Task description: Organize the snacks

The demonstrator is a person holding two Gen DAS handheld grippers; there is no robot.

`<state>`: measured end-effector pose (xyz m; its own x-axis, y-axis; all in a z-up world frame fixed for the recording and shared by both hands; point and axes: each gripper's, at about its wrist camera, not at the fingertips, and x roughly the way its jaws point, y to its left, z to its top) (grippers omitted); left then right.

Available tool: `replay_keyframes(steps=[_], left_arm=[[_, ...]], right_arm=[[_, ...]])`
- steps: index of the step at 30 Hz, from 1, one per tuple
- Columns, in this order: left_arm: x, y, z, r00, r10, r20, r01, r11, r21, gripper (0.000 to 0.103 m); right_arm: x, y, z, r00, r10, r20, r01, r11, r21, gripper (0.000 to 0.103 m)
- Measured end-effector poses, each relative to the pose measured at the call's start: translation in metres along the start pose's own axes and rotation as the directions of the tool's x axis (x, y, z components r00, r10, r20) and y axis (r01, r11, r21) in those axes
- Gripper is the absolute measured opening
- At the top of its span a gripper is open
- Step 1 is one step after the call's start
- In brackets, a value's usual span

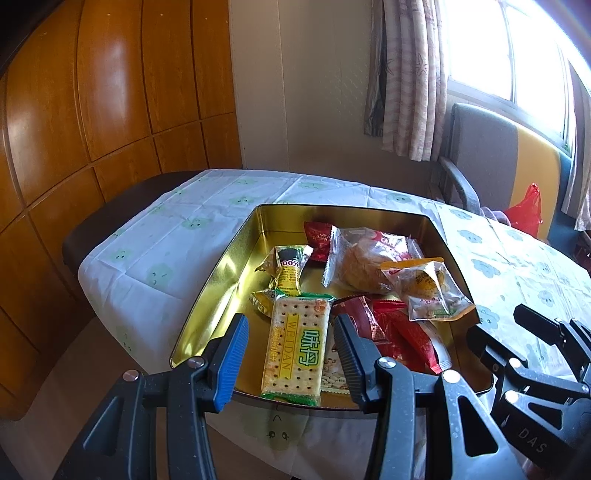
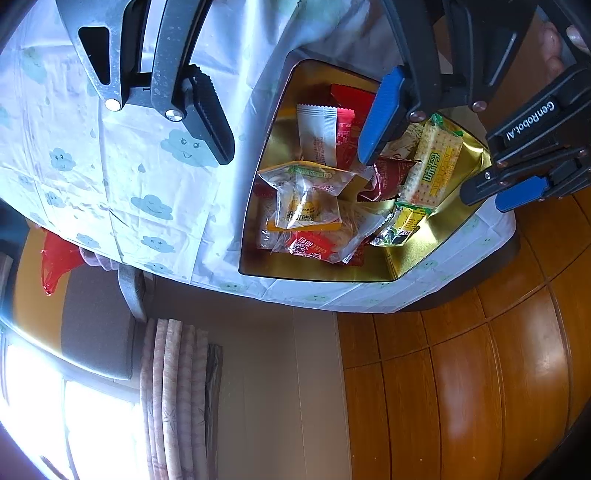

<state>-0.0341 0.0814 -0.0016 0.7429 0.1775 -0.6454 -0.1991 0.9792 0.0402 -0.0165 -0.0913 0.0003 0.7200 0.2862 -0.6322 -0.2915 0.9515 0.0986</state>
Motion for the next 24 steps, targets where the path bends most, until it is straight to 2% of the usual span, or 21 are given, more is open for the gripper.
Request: replay_keyframes(steps=[24], left_arm=[[-0.0008,0.0018,0.0012,1.0,0.011,0.005,-0.011,1.0,-0.006,0.049]], right_arm=[[0.0001,0.0032,0.0005,1.0,0.003,0.003,-0.003,1.0,-0.005,0.076]])
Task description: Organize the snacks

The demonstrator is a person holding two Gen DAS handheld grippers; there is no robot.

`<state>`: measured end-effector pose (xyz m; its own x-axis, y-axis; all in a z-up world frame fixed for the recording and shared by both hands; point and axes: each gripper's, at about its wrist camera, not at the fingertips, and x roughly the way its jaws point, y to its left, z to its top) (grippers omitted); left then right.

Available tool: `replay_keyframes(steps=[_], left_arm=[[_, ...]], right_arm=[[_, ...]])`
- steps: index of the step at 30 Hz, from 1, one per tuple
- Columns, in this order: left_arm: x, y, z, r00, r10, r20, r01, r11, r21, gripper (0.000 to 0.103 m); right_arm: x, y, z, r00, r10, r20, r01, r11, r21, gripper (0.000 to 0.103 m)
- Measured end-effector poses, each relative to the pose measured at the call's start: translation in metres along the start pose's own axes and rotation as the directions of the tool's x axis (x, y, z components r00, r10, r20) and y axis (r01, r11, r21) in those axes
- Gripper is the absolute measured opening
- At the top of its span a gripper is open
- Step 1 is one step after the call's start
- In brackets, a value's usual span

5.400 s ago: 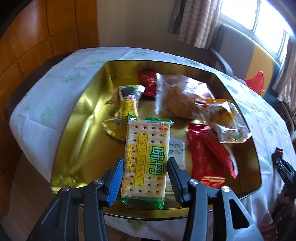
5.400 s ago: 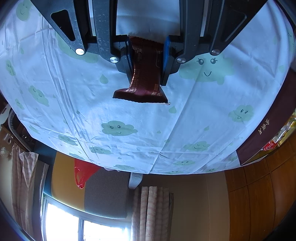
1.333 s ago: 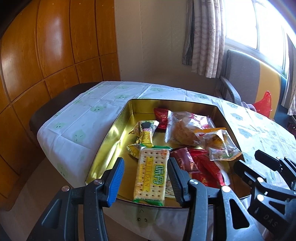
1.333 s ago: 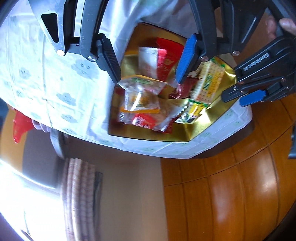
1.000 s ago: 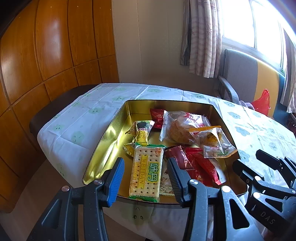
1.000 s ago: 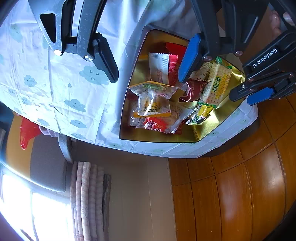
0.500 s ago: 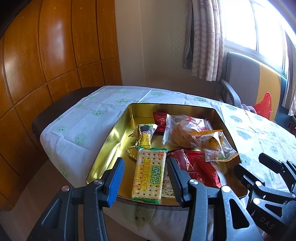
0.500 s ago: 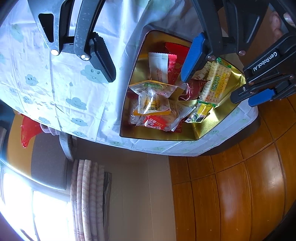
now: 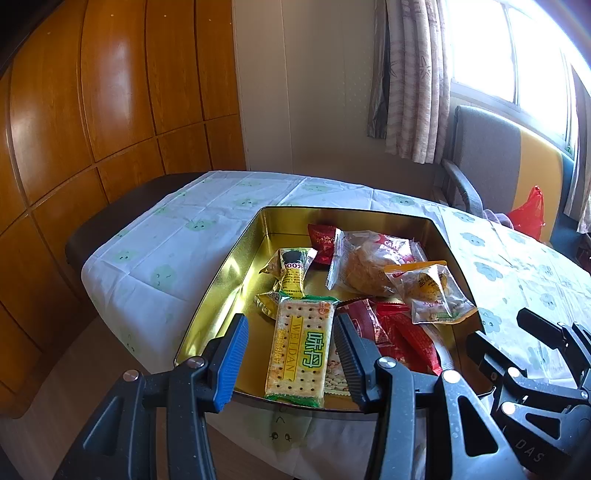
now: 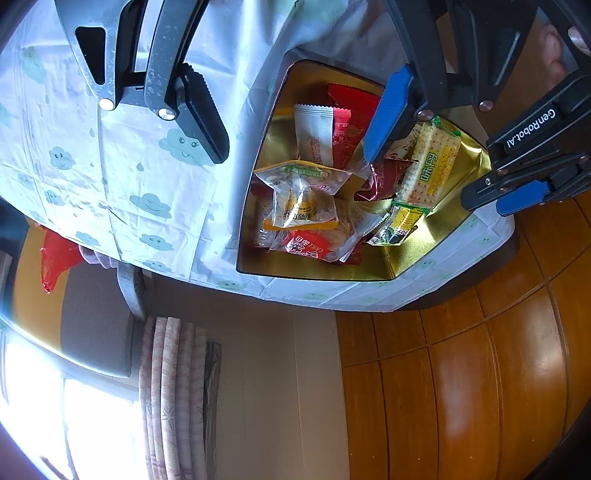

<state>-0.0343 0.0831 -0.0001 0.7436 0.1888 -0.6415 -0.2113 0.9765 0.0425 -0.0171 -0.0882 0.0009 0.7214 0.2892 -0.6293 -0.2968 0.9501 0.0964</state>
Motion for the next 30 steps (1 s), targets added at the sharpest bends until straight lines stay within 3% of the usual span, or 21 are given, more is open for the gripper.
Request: replay_keyframes(steps=[24,30], left_arm=[[-0.0039,-0.0005,0.0019,1.0,0.002,0.005,-0.002,1.0,-0.012,0.049],[-0.0015,0.0063,0.0018,1.0,-0.023,0.005,0.023,0.998,-0.056,0.049]], right_arm=[[-0.0026,0.004,0.0008,1.0,0.002,0.012,-0.002,1.0,-0.025,0.08],[-0.0022,0.0046,0.0006,1.0,0.005,0.011,-0.004,1.0,-0.028,0.081]])
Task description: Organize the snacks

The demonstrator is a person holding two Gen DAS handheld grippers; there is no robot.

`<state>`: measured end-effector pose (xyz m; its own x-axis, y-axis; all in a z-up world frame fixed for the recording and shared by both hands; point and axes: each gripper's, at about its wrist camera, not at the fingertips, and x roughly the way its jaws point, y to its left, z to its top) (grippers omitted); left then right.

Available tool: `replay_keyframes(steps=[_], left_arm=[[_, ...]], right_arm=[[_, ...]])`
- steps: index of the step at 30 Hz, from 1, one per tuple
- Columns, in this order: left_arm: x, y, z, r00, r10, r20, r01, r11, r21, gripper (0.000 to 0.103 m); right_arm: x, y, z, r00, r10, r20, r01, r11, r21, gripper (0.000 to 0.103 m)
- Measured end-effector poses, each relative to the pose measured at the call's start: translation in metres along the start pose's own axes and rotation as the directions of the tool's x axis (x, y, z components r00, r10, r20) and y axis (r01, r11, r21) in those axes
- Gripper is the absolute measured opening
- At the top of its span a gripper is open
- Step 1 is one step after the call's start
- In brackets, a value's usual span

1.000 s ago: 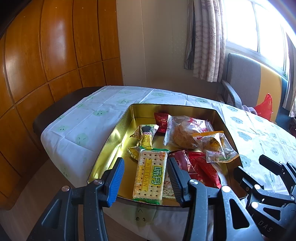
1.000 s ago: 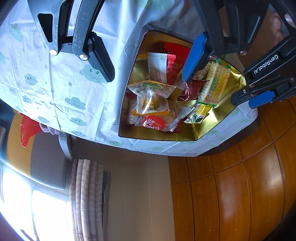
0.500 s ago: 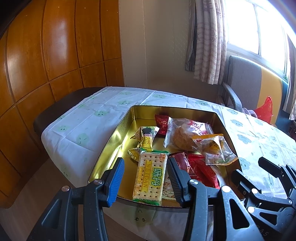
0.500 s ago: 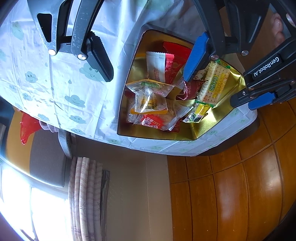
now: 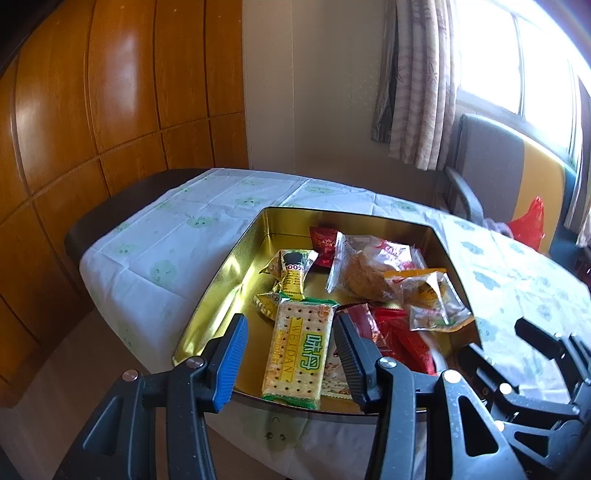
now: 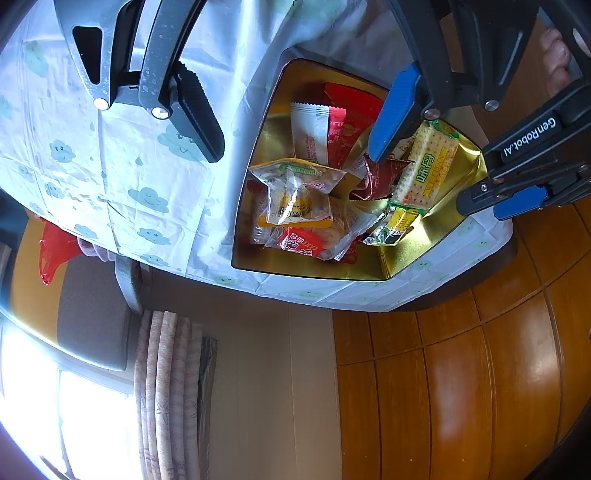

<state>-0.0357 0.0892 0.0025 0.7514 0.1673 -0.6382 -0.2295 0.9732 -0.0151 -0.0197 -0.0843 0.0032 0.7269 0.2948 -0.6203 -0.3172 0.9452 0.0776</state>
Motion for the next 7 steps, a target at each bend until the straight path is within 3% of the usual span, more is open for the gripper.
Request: replay_keyframes(steps=[7], left_arm=[[-0.0053,0.0025,0.0034,0.999,-0.011,0.045,0.011,1.0,-0.009,0.048]], right_arm=[[-0.002,-0.0021,0.0,1.0,0.0,0.011,0.0,1.0,0.004,0.081]])
